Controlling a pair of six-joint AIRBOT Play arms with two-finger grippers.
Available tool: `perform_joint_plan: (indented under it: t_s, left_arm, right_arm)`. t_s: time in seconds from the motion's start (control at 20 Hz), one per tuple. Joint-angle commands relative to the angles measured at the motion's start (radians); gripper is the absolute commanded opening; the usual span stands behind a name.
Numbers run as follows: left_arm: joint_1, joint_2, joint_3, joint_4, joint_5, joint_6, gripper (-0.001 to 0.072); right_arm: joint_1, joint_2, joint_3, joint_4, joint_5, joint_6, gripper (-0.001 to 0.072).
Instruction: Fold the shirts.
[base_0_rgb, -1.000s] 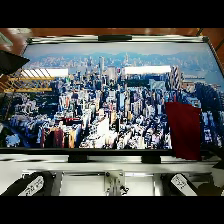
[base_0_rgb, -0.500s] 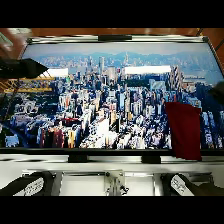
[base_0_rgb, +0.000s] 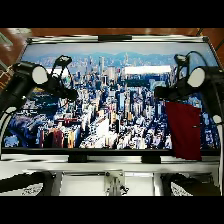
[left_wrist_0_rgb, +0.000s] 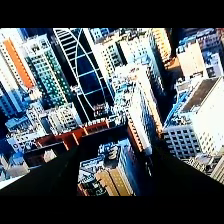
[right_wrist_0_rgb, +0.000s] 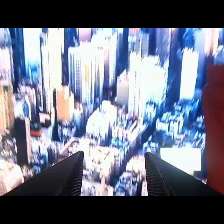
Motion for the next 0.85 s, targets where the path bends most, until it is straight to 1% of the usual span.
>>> perform_joint_plan:
  t_s: [0.0,0.15,0.35,0.8]
  left_arm:
    - [-0.032,-0.039,0.000,0.080,-0.038,-0.048,0.0535]
    - [-0.014,-0.038,0.000,0.079,-0.078,-0.044,0.0535]
    - [-0.014,-0.039,0.000,0.060,-0.040,-0.044,0.0535]
    - [-0.014,-0.038,0.000,0.050,-0.045,-0.044,0.0535]
  right_arm:
    - [0.054,-0.048,0.002,-0.041,0.063,0.028,0.0487]
    - [0.053,-0.045,0.002,-0.050,0.061,0.027,0.0487]
    - [0.053,-0.045,0.002,-0.050,0.061,0.027,0.0487]
    - [0.053,-0.045,0.002,-0.050,0.061,0.027,0.0487]
